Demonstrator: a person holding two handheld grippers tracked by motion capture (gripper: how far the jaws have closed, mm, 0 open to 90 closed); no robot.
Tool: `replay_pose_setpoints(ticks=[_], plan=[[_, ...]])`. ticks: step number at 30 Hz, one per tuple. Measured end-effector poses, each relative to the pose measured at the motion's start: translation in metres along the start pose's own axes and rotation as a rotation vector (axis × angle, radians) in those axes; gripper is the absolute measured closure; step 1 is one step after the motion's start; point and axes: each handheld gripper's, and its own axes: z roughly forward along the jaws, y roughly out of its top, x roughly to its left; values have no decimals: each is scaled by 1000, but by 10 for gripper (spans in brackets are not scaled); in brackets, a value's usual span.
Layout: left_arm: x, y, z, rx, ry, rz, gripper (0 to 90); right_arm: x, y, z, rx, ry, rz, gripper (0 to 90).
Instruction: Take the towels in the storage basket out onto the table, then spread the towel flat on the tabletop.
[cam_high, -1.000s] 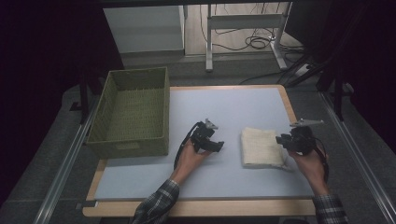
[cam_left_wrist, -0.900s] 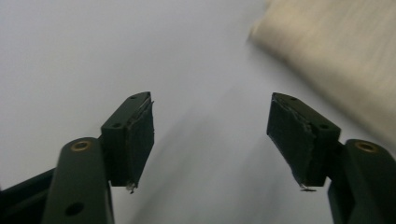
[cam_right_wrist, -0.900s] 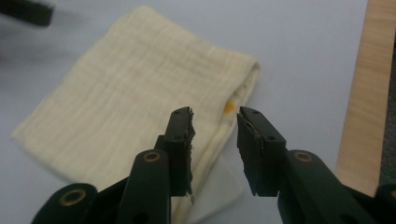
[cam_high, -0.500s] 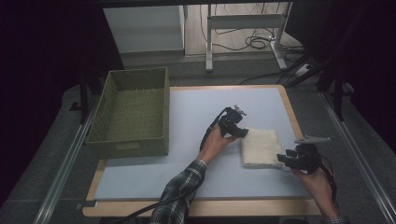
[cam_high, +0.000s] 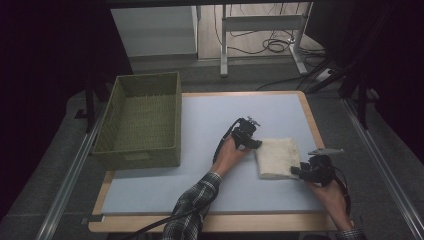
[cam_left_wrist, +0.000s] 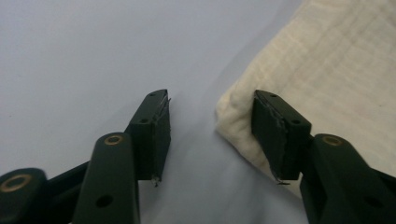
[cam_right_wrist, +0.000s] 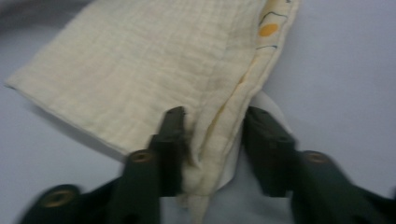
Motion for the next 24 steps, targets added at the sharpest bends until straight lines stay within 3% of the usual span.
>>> replay_pose_setpoints(ticks=[2, 3, 5, 7, 10, 17, 24], plan=[[-1, 1, 0, 3, -23, -2, 574, -3, 0, 1, -2, 31, 24, 793], [-1, 1, 0, 11, -43, -4, 630, -4, 0, 2, -3, 59, 36, 815], [-1, 2, 0, 17, -91, -22, 772, -5, 0, 2, -8, 70, 42, 832], [-2, 2, 0, 12, -90, -14, 830, -5, 0, 1, -4, 74, 44, 838], [-4, 3, -5, 7, -64, 20, 851, -5, 2, -5, -17, 106, 59, 840], [-4, 9, -24, 11, -26, 49, 848, -3, 7, -16, -50, 169, 75, 840], [2, 11, -46, 34, 9, 73, 841, 8, 21, -22, -74, 210, 53, 839]])
